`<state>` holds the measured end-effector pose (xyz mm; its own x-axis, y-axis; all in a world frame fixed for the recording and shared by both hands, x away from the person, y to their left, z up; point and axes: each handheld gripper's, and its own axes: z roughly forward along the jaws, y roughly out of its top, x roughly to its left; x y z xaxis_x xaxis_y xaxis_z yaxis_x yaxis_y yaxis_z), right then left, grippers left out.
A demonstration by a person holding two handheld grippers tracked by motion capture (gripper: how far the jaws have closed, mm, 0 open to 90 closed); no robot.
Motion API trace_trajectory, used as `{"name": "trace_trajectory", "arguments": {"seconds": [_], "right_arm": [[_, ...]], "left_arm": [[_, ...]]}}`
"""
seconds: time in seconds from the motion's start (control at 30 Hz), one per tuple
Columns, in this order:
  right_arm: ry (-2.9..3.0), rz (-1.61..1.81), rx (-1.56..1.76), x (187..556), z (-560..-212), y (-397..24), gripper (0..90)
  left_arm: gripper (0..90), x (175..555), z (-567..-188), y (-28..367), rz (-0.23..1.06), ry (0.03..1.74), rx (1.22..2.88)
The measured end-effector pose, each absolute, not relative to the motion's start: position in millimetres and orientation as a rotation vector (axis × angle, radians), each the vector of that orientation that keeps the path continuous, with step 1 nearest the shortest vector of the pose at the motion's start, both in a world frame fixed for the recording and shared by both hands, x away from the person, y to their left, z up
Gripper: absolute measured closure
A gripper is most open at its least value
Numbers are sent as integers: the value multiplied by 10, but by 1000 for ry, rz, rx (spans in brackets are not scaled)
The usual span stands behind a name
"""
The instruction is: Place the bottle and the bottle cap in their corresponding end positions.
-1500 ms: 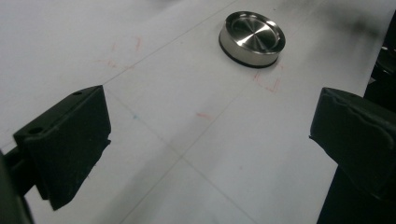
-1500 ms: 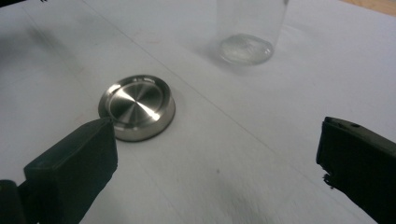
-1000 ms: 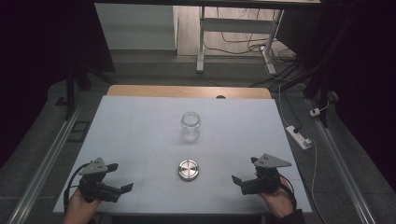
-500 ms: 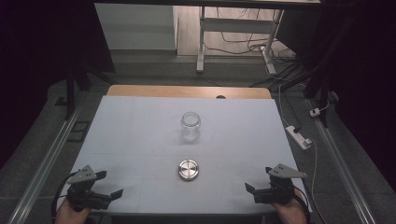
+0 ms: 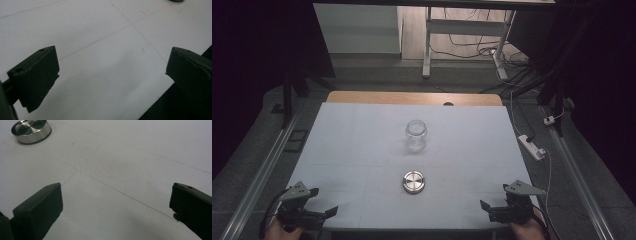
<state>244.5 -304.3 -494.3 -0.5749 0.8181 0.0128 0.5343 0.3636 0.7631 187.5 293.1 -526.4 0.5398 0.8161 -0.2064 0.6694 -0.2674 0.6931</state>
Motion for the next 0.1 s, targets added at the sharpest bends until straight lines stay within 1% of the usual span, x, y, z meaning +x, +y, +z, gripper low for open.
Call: {"name": "trace_trajectory", "arguments": {"seconds": [0.1], "right_arm": [[2267, 1049, 1187, 2452, -4948, -3039, 0]], "left_arm": [[0, 1886, -5264, 2924, 238, 1199, 2023]]}}
